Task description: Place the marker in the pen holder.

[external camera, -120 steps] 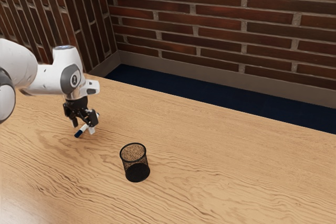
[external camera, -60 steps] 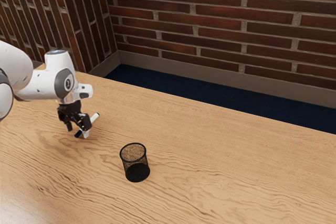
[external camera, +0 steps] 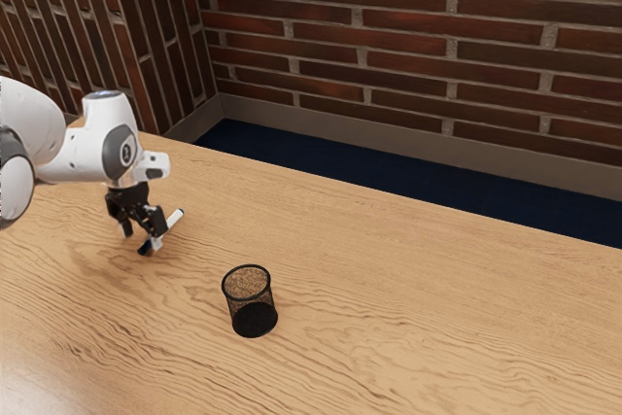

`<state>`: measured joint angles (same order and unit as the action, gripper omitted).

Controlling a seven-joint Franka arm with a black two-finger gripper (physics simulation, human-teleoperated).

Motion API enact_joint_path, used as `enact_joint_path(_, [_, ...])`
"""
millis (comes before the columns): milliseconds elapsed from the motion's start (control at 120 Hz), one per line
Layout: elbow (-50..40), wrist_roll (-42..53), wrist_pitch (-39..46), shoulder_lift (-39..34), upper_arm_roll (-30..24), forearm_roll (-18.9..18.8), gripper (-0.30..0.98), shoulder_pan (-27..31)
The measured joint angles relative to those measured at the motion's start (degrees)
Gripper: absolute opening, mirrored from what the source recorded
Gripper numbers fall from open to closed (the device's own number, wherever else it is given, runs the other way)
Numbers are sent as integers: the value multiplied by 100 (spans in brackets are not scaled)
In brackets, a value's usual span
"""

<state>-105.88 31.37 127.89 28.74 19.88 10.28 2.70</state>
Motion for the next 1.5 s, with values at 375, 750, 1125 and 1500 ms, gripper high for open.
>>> enact_joint_path(375, [98, 68, 6, 180, -37, 35, 56, 2])
enact_joint_path(750, [101, 101, 13, 227, -51, 43, 28, 1])
enact_joint_path(1125, [101, 100, 162, 231, -72, 8, -2, -6])
enact_joint_path(1500, [92, -25, 177, -206, -184, -112, -10, -114])
